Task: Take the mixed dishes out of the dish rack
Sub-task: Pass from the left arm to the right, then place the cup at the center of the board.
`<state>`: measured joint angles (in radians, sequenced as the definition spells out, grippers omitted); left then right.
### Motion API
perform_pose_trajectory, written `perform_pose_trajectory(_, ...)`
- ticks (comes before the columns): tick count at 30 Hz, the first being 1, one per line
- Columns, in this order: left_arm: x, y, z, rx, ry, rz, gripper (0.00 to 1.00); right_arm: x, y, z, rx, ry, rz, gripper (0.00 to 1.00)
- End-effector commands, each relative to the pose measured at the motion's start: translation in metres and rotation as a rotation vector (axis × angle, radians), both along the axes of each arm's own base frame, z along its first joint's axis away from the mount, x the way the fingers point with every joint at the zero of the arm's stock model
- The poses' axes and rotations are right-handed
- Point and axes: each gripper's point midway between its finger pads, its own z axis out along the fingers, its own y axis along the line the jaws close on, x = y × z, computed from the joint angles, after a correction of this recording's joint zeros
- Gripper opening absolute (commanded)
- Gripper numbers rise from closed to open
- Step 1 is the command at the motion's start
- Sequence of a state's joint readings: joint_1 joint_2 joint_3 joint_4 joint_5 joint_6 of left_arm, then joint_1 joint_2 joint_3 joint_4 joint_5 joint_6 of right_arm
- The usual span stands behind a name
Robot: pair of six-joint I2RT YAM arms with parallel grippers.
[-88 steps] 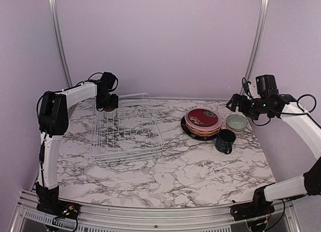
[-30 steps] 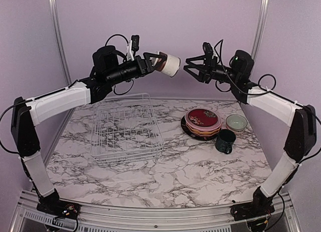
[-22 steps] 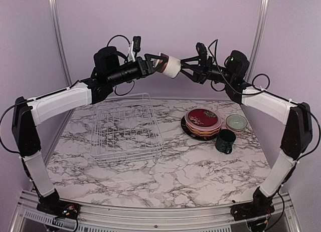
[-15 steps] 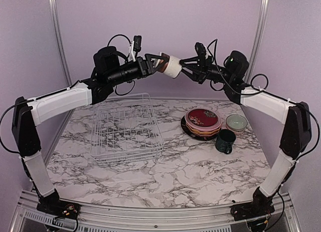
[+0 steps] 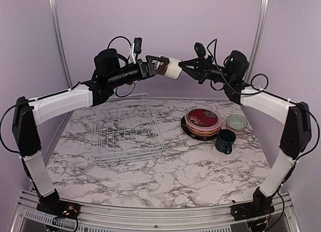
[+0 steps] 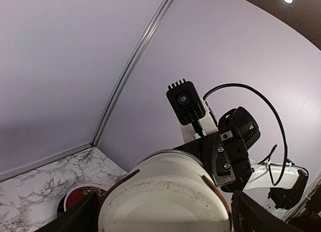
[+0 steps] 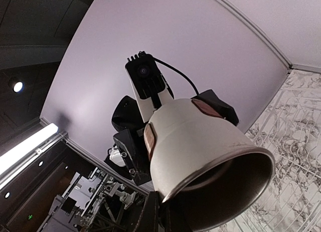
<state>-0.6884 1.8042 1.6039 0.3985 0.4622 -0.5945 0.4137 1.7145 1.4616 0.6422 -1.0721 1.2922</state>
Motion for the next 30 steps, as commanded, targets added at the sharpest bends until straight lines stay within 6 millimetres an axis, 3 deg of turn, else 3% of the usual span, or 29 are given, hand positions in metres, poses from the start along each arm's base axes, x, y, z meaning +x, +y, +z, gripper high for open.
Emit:
perform_pose_trajectory(1,0.004,0.003,-0.014,0.045,0.014,0.042,0.99,-0.014,-0.003,0.014,-0.036,-0.078,-0.015,0.0)
perform_pose_trajectory(8,0.008,0.021,-0.029,0.086,0.051,0.106,0.99,-0.018,-0.012,-0.011,-0.176,-0.07,-0.074,0.0)
perform_pose_trajectory(15,0.023,0.059,-0.041,0.09,0.101,0.21,0.99,-0.028,-0.028,-0.06,-0.399,-0.047,-0.15,0.0)
perform_pose_trajectory(21,0.031,0.075,-0.049,0.127,0.116,0.275,0.99,-0.046,-0.051,-0.117,-0.699,-0.056,-0.226,0.0)
perform_pose_trajectory(30,0.037,0.08,-0.062,0.143,0.157,0.313,0.99,-0.079,-0.079,-0.21,-1.131,-0.016,-0.253,0.0)
